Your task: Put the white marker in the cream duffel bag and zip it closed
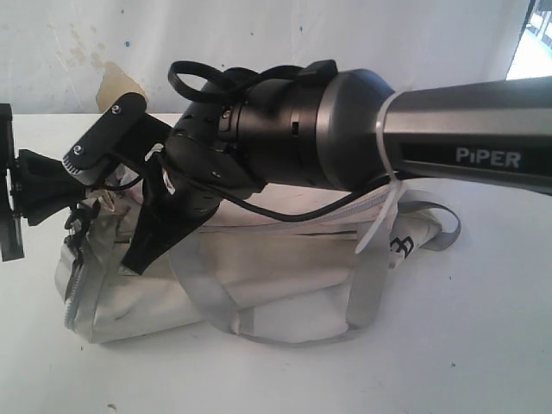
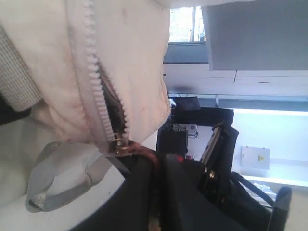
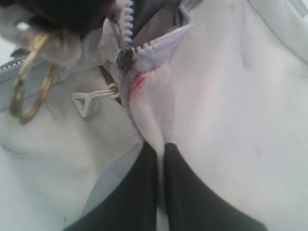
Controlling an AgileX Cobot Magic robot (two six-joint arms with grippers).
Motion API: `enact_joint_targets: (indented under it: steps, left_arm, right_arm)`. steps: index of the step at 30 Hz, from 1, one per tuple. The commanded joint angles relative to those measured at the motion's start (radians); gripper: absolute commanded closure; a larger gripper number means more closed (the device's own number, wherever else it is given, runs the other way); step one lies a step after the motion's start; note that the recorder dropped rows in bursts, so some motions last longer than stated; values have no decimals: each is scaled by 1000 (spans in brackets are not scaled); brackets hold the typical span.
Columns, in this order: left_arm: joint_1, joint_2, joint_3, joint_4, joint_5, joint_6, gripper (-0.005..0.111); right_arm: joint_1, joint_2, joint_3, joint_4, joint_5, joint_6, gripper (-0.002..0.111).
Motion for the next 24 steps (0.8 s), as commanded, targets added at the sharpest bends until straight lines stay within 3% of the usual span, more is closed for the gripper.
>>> enact_joint_targets:
  steps: [1,8,16,24]
  left_arm:
    - [37,-12,-7,-95,20,-35,107]
    - [37,-12,-39,-110,20,-136,107]
    - [47,-12,-168,-110,7,-231,107]
    - [65,-12,-174,-110,-50,-297,107]
  right_arm:
    - [-3,-5,2,0,33,6,108]
    - [-3,-5,2,0,35,6,108]
    - [-3,-5,2,-2,99,-23,108]
    - [-3,-3,27,-2,122,-75,108]
